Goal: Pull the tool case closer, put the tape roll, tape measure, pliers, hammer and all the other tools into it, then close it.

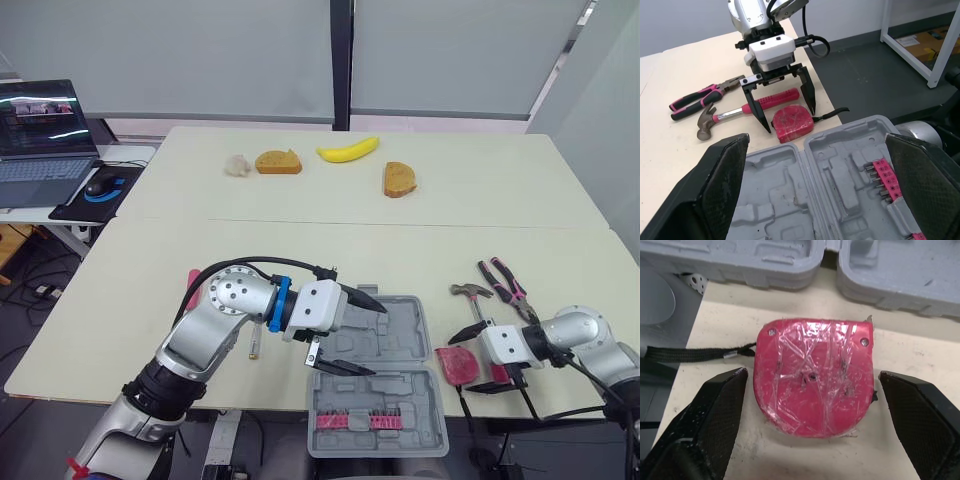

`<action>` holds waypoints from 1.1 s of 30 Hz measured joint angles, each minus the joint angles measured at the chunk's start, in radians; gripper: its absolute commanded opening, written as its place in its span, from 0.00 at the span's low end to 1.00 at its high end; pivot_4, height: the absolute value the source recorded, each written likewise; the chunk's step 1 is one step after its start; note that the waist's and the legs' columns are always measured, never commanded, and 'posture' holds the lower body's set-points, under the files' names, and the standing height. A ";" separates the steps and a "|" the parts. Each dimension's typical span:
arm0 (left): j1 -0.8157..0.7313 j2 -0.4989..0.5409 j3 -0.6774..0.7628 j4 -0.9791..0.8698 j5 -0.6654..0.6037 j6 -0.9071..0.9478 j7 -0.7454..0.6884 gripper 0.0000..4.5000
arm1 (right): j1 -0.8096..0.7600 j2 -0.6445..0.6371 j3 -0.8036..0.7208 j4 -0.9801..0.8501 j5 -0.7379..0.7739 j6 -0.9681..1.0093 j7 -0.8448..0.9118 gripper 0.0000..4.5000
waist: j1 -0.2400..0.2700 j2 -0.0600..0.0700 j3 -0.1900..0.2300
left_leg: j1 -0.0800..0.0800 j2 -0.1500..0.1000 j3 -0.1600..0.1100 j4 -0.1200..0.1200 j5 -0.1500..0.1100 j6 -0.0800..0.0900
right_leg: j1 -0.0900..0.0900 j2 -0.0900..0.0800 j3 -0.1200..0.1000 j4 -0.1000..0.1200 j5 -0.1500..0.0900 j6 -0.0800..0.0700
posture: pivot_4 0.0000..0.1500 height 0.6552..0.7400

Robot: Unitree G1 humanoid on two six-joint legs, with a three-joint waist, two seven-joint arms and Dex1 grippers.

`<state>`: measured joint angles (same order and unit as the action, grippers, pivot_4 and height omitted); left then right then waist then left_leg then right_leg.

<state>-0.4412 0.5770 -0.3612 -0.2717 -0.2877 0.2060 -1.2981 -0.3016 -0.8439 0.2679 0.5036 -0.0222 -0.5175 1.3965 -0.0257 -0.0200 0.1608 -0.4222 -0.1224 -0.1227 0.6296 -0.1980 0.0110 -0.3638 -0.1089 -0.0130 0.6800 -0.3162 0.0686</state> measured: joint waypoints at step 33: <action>0.100 0.037 0.138 -0.016 -0.021 0.134 0.189 1.00 | -0.138 -0.054 0.039 -0.728 -0.207 0.943 -0.159 0.70 | 0.003 0.002 0.001 | -0.002 0.005 0.001 0.000 -0.001 -0.001 | -0.007 0.002 0.001 0.001 -0.001 -0.001 | 1.00 1.00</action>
<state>-0.3408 0.6138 -0.2227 -0.2879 -0.3084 0.3402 -1.1087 -0.4392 -0.8978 0.3070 -0.2242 -0.2291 0.4259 1.2374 -0.0226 -0.0178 0.1614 -0.4242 -0.1171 -0.1217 0.6291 -0.1990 0.0095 -0.3703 -0.1068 -0.0123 0.6808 -0.3168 0.0675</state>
